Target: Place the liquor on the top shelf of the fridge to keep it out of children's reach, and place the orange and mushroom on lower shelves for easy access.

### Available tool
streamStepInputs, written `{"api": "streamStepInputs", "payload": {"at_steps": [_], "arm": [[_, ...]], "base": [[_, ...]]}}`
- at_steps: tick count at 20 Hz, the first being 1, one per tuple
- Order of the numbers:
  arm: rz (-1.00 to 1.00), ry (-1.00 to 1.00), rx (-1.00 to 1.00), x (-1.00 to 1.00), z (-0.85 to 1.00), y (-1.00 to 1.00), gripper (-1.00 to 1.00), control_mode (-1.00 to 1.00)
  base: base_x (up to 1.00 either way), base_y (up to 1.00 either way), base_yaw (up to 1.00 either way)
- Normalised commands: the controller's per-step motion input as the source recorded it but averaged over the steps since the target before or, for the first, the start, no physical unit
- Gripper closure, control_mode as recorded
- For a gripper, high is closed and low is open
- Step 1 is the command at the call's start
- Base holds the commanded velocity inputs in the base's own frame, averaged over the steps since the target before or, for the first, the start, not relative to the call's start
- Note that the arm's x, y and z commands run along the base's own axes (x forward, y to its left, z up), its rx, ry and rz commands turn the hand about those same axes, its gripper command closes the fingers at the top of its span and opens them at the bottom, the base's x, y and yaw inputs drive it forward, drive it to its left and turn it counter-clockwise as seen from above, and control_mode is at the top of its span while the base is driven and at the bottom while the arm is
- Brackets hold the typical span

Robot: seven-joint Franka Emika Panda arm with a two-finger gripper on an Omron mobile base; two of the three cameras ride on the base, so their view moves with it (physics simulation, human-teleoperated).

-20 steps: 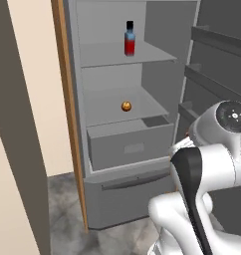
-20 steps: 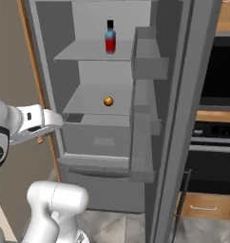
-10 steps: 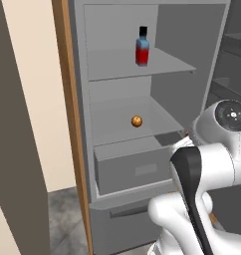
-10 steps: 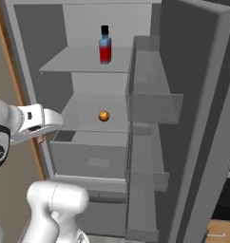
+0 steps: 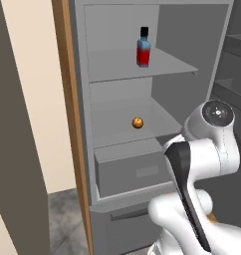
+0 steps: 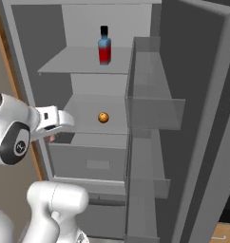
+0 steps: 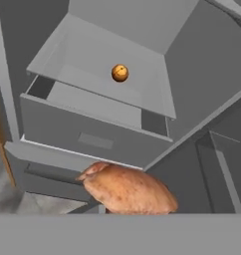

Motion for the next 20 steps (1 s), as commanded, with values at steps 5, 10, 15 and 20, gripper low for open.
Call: {"api": "streamStepInputs", "payload": {"at_steps": [5,10,15,20], "arm": [[0.0,0.0,0.08,0.81,-0.31,-0.05,1.0,-1.0],[-0.01,0.0,0.12,0.86,-0.35,0.0,1.0,-1.0],[-0.01,0.0,0.13,0.66,-0.42,0.0,1.0,-1.0],[0.0,0.07,0.08,0.53,-0.25,0.0,1.0,-1.0]], "base": [[0.0,0.0,0.0],[0.0,0.0,0.0],[0.0,0.0,0.0],[0.0,0.0,0.0]]}}
